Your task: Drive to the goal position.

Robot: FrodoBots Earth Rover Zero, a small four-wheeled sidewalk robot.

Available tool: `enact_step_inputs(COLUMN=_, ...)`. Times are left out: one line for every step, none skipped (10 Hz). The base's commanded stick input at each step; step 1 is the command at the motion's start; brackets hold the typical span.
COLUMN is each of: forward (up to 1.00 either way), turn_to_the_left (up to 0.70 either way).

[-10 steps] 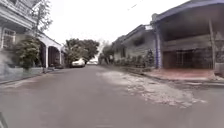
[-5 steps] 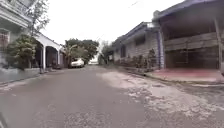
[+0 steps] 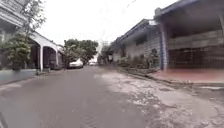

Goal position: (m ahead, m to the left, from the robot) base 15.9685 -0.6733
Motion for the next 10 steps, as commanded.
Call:
enact_step_inputs(forward=0.70, turn_to_the_left=0.00)
enact_step_inputs(forward=0.70, turn_to_the_left=0.00)
enact_step_inputs(forward=0.70, turn_to_the_left=0.00)
enact_step_inputs(forward=0.70, turn_to_the_left=0.00)
enact_step_inputs(forward=0.70, turn_to_the_left=0.00)
enact_step_inputs(forward=0.70, turn_to_the_left=0.00)
enact_step_inputs(forward=0.70, turn_to_the_left=0.00)
enact_step_inputs(forward=0.70, turn_to_the_left=0.00)
enact_step_inputs(forward=0.70, turn_to_the_left=0.00)
enact_step_inputs(forward=0.70, turn_to_the_left=0.00)
